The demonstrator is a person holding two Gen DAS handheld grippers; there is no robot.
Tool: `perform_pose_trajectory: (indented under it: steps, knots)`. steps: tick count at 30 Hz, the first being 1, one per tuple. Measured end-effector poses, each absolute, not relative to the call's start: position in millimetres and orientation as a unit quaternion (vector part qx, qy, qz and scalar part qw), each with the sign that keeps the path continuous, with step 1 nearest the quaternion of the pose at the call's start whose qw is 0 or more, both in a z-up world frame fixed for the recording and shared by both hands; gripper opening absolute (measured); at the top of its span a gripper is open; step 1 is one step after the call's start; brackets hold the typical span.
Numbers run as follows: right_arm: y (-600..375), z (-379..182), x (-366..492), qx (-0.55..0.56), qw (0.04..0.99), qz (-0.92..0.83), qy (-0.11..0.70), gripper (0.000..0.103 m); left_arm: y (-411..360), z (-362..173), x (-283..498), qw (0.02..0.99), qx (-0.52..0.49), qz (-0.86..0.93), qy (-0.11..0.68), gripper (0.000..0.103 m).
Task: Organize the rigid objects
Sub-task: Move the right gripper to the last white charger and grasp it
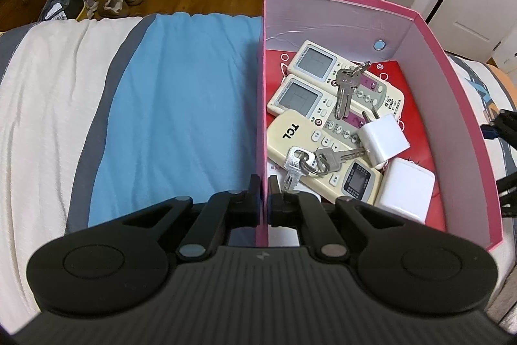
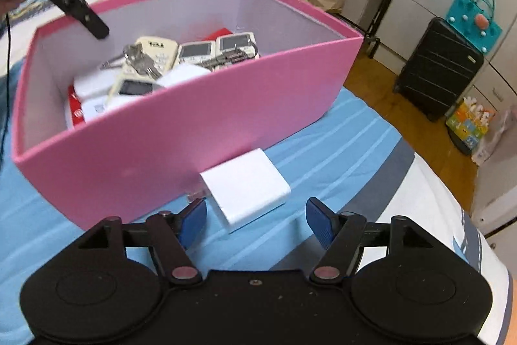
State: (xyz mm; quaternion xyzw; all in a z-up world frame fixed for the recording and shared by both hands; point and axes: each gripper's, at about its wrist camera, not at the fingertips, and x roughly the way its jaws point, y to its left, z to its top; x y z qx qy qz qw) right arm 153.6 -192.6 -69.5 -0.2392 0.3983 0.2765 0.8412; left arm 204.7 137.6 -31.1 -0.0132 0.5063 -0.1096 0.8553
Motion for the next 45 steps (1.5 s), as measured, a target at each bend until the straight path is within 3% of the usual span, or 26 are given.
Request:
perform_pose_trajectory:
  steps: [9,13,18,19,21,23,35,41,45]
  knots:
    - [-187,-88,161,-0.245,0.835,0.280,0.405,0.073,136,-35,206,0.853,0.001,-0.113,0.509,0.004]
    - [-187,-89,165,-0.232,0.840,0.281,0.403,0.081,133,-36,207,0.853,0.010,-0.112,0.510,0.004]
    - [-191,-91,168,-0.231,0.838,0.295,0.397,0.082,133,-36,207,0.852,0.007,-0.111,0.511,0.004]
    - [-192,-90,168,-0.230,0.838,0.296,0.397,0.082,133,-36,207,0.852,0.008,-0.110,0.512,0.004]
    - [-192,-88,167,-0.222,0.834,0.307,0.402,0.071,133,-36,208,0.851,0.008,-0.110,0.513,0.004]
    - [-192,-86,167,-0.213,0.831,0.309,0.411,0.069,132,-36,208,0.851,0.008,-0.108,0.514,0.004]
    - [-221,-74,160,-0.083,0.800,0.181,0.566,0.069,131,-36,208,0.853,0.012,-0.105,0.511,0.006]
    - [-208,-69,150,-0.168,0.805,0.214,0.527,0.080,131,-35,207,0.853,0.012,-0.106,0.510,0.006]
    - [-204,-76,160,-0.226,0.814,0.227,0.484,0.080,131,-35,206,0.853,0.012,-0.107,0.511,0.006]
